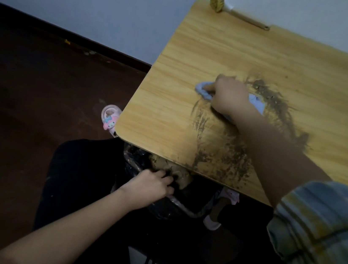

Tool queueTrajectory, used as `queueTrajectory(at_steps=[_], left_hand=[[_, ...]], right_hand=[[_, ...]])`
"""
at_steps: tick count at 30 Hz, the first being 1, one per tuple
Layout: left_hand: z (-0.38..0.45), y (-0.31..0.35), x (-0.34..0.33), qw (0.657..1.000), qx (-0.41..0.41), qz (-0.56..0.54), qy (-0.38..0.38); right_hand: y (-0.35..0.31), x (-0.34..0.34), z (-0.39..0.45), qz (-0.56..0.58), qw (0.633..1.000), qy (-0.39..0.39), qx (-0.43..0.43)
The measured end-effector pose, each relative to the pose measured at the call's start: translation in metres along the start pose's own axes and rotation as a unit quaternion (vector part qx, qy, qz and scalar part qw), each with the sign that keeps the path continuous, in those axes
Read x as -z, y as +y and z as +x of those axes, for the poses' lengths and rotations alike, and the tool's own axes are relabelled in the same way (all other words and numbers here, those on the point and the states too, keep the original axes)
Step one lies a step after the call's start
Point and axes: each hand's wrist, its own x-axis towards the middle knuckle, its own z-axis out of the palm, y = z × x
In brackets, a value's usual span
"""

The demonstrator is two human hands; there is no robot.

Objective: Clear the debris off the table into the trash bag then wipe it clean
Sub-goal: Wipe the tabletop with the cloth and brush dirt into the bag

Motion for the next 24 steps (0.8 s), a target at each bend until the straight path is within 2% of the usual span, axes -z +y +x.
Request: queueTrajectory(at_steps=[5, 10, 12, 16, 19, 24], left_hand=[[0.005, 0.002, -0.011, 0.999, 0.035, -0.023, -0.02], [0.003, 0.003, -0.01, 0.998, 0.043, -0.039, -0.027], [0.002, 0.004, -0.009, 0.998, 0.046, -0.036, -0.025], [0.001, 0.007, -0.004, 0.998, 0.049, -0.031, -0.025], [0.0, 0.01, -0.003, 0.998, 0.051, -0.029, -0.028], [0.0, 0.009, -0.003, 0.998, 0.05, -0.038, -0.03]], right_hand=[[-0.01, -0.002, -0.048, 0.002, 0.994, -0.026, 0.107], [-0.019, 0.005, -0.074, 0.02, 0.983, -0.086, 0.16], [-0.018, 0.013, -0.069, 0.056, 0.987, -0.077, 0.133], [-0.016, 0.018, -0.043, 0.059, 0.998, 0.012, 0.025], [-0.022, 0.011, -0.033, 0.049, 0.999, -0.008, -0.02], [-0.027, 0.003, -0.034, 0.044, 0.998, -0.034, -0.028]])
